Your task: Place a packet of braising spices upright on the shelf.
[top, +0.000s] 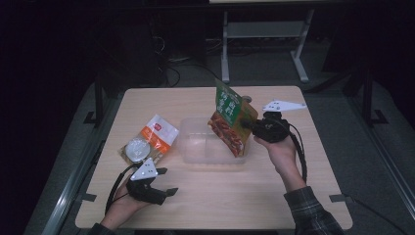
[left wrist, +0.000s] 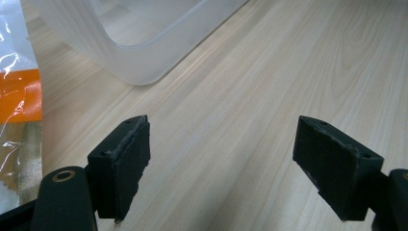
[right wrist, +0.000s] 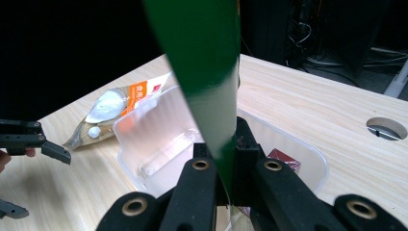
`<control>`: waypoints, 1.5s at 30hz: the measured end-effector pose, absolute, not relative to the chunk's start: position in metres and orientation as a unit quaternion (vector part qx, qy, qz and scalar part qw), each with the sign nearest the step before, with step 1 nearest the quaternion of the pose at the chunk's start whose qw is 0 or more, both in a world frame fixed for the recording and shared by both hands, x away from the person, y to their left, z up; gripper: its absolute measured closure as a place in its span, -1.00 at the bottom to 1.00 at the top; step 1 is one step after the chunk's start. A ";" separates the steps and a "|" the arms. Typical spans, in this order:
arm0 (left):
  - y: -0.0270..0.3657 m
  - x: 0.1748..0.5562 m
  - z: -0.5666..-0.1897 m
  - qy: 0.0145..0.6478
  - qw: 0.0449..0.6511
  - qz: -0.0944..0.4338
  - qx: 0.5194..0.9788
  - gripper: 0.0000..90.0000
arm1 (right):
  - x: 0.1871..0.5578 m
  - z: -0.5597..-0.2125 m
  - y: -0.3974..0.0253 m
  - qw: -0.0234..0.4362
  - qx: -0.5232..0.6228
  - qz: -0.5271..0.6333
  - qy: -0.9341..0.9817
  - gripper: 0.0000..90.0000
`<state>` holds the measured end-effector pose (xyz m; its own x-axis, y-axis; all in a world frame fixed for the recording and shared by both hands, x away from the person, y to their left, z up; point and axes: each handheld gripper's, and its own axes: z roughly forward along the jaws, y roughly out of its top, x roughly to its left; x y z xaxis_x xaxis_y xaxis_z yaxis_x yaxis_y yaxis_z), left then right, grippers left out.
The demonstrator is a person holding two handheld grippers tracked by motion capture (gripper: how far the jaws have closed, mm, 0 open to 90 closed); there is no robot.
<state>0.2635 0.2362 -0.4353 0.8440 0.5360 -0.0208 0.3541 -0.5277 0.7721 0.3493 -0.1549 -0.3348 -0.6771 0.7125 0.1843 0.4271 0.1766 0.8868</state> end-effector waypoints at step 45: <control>0.229 0.264 -0.442 0.236 0.382 0.093 0.889 -0.55 | 0.359 -0.364 -0.136 0.121 0.394 0.470 0.780 0.44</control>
<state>0.2639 0.2292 -0.4416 0.8712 0.4907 -0.0144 0.3480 -0.5966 0.7232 0.3591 -0.1356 -0.3644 -0.6600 0.7292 0.1810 0.5006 0.2472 0.8296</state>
